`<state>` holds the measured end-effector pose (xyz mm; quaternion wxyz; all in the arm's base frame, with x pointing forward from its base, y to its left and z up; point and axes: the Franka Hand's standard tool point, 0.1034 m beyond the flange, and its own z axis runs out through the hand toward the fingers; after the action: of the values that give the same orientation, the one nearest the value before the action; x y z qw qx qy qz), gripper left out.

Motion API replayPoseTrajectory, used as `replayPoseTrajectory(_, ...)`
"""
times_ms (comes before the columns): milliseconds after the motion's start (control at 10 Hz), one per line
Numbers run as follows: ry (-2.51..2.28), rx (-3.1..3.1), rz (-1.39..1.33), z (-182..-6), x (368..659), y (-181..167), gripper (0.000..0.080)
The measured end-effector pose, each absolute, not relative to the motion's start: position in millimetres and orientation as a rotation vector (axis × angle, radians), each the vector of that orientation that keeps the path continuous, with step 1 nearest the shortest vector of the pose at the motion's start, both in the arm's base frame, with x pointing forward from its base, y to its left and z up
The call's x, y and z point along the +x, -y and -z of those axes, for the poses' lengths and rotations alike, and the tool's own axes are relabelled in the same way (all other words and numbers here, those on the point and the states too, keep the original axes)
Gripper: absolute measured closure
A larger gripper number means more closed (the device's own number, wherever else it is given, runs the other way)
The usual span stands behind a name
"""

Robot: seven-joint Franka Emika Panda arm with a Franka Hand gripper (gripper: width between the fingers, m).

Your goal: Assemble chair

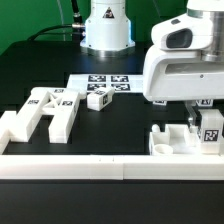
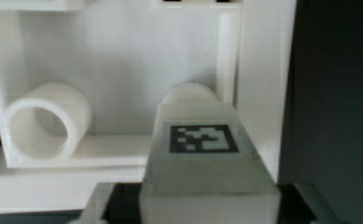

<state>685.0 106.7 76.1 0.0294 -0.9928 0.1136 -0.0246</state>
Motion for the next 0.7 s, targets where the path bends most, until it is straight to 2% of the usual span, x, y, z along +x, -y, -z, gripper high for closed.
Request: replayPoseTrajectory(700,-1.379,-2.736,0.037,-75.2,685.4,-107.8,0.0509)
